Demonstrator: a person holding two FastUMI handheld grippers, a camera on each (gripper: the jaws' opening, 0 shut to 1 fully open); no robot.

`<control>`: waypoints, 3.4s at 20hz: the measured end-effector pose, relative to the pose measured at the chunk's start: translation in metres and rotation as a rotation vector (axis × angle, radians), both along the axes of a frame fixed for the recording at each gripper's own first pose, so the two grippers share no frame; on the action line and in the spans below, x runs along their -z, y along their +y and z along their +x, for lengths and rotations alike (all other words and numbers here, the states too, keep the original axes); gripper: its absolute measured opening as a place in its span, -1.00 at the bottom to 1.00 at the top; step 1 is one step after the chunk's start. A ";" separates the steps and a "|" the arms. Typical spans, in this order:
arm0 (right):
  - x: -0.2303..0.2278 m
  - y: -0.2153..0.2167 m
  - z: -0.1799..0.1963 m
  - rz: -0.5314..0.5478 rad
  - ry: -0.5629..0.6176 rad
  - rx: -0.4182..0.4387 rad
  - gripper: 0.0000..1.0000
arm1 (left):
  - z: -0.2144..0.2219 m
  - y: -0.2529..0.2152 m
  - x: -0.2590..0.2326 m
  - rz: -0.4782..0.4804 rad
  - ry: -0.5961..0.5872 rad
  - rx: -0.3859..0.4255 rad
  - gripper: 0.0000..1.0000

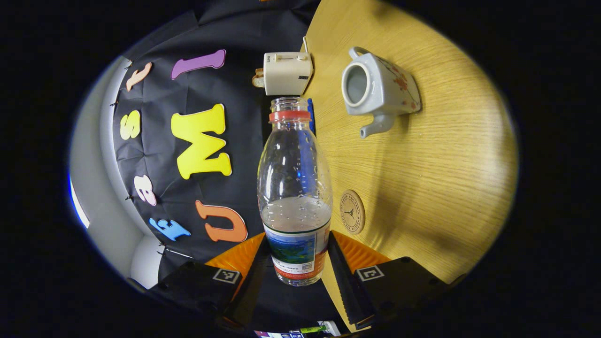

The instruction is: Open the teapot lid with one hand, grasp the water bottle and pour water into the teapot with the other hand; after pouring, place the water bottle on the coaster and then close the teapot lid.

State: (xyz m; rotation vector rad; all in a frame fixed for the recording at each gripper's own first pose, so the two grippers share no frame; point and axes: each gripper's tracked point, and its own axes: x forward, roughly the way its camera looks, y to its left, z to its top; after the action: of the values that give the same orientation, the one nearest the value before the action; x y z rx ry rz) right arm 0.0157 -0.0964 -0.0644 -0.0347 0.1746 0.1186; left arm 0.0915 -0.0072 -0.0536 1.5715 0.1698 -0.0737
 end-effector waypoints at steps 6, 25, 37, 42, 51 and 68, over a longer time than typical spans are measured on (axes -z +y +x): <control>0.003 -0.002 -0.002 -0.001 0.000 0.000 -1.00 | 0.006 -0.002 -0.005 0.075 -0.004 0.005 0.50; 0.007 -0.008 -0.006 0.008 -0.005 0.008 -1.00 | 0.010 -0.014 -0.015 0.274 -0.037 0.022 0.49; 0.009 -0.007 -0.006 0.014 -0.003 0.002 -1.00 | 0.011 -0.015 -0.023 0.363 -0.043 0.017 0.50; 0.009 -0.008 -0.007 0.021 -0.005 0.002 -1.00 | 0.010 -0.016 -0.027 0.390 -0.042 0.017 0.49; 0.012 -0.010 -0.008 0.030 -0.002 0.000 -1.00 | 0.007 -0.017 -0.033 0.449 -0.044 0.012 0.49; 0.014 -0.019 -0.012 0.037 -0.006 0.010 -1.00 | 0.005 -0.020 -0.042 0.514 -0.044 -0.013 0.49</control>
State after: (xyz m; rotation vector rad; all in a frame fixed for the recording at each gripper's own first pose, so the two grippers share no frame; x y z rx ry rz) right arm 0.0036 -0.1157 -0.0783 0.0026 0.1669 0.1119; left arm 0.0963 -0.0267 -0.0120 2.0828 0.1722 0.0172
